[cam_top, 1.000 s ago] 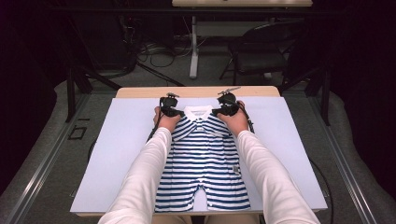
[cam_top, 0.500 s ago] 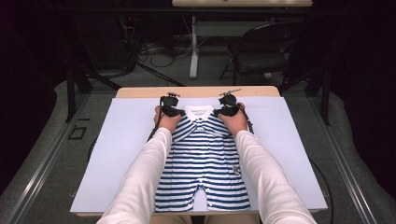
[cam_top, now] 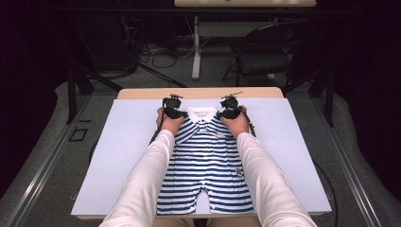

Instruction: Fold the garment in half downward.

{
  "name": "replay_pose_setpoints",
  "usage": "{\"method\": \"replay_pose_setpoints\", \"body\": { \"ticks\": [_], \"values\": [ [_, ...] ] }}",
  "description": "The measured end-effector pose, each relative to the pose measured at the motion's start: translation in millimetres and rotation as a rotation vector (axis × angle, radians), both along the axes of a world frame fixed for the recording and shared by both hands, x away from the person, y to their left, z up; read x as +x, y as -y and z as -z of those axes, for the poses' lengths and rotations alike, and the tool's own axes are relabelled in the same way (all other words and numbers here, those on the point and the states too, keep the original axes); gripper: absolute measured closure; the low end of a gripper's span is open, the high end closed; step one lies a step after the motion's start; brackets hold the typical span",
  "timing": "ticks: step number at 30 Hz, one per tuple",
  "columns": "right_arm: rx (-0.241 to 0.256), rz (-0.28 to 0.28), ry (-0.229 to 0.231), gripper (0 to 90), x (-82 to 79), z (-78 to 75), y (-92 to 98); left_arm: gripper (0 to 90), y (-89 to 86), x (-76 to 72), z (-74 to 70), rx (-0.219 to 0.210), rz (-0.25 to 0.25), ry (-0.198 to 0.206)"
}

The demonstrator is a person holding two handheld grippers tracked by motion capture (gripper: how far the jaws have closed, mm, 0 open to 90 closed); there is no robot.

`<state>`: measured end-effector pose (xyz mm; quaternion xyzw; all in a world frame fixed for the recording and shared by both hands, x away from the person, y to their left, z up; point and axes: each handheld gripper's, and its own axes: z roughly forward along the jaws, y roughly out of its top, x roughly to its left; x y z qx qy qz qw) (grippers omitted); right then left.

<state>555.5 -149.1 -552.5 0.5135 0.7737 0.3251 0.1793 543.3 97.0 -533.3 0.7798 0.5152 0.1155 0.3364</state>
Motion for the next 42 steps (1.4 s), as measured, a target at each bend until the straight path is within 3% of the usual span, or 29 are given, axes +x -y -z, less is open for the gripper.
{"method": "replay_pose_setpoints", "body": {
  "ticks": [8,9,16,30,42],
  "values": [
    [0.015,-0.016,-0.013,75.9,-1.2,0.6,-2.8,85.0,0.4,-0.5,-0.1,-0.001,-0.004,0.002],
    [0.019,-0.025,0.005,77.0,-0.8,1.7,-3.3,85.0,0.4,-0.5,0.1,-0.002,-0.004,0.002],
    [-0.014,-0.028,0.007,86.3,-3.6,-3.0,-6.9,85.0,-0.8,0.2,2.4,-0.004,-0.005,0.005],
    [-0.026,-0.017,0.048,88.2,-10.2,-18.3,-5.1,85.0,-1.7,-0.5,0.0,-0.006,-0.016,0.011],
    [-0.030,-0.020,0.105,88.2,-19.1,-39.3,-3.0,85.0,-5.7,-5.8,-18.4,-0.019,-0.017,0.057]
  ]
}}
